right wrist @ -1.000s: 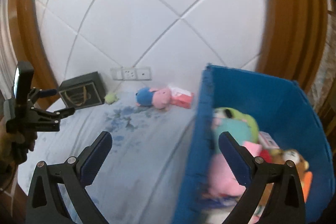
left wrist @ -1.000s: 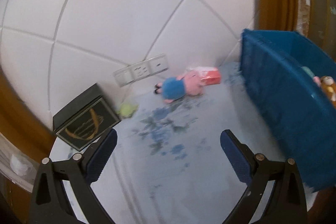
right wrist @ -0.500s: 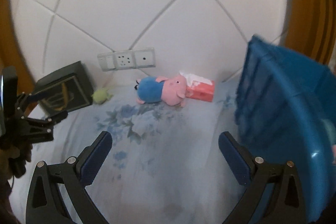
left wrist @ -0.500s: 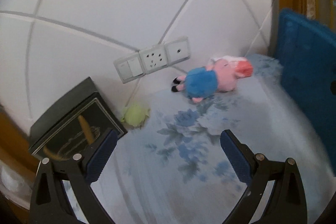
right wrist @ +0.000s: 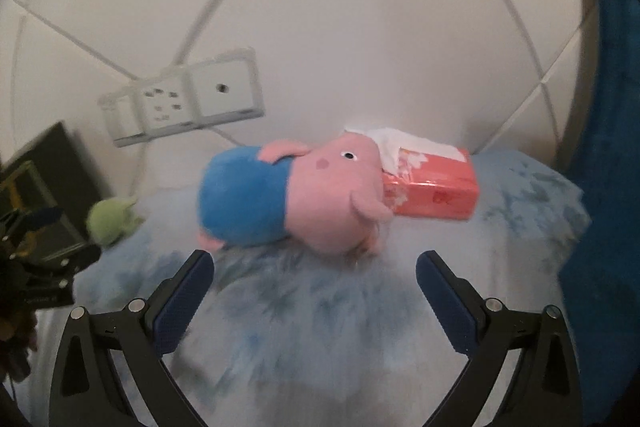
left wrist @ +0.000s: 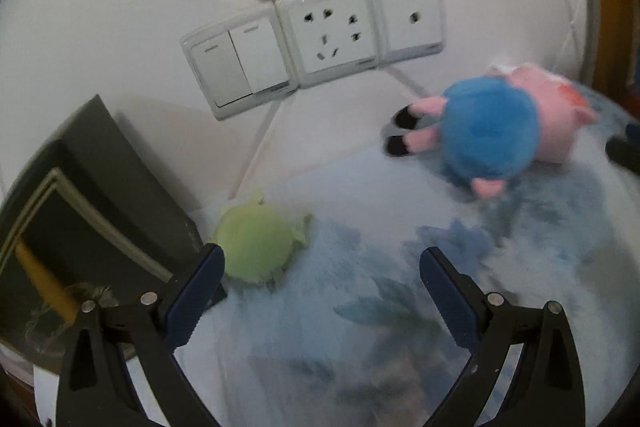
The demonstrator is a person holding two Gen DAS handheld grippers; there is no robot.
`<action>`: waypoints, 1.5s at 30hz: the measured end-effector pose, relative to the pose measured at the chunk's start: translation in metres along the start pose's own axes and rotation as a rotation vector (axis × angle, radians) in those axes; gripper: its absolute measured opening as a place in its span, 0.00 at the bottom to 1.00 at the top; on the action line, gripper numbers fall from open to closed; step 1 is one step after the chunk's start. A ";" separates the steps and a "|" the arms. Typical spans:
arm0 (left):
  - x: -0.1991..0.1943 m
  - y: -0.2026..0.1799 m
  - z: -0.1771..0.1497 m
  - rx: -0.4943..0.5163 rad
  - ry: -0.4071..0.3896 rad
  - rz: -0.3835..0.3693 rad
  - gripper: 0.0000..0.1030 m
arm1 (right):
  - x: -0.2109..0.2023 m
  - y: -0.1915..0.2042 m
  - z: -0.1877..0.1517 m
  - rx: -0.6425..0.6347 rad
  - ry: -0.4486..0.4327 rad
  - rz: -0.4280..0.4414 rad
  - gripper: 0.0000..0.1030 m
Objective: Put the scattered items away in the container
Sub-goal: 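Move both tools back toward the green frog and blue-shirted pig, then grasp the small green frog with left tool while right tool grasps blue-shirted pig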
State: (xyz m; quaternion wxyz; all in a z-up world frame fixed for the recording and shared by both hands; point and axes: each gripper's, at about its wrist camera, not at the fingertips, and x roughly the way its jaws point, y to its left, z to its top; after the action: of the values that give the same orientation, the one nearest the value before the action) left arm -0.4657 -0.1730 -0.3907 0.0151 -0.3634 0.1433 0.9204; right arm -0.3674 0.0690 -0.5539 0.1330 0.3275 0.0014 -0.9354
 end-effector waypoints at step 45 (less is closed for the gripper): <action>-0.049 0.011 -0.048 -0.035 -0.023 0.141 0.00 | 0.038 -0.016 -0.013 -0.040 -0.044 0.033 0.50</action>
State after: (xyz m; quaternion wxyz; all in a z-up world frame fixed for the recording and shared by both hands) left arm -0.3992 -0.1926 -0.3879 -0.0543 -0.3418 0.1525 0.9257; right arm -0.3921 0.0759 -0.5884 0.1549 0.3041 0.0116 -0.9399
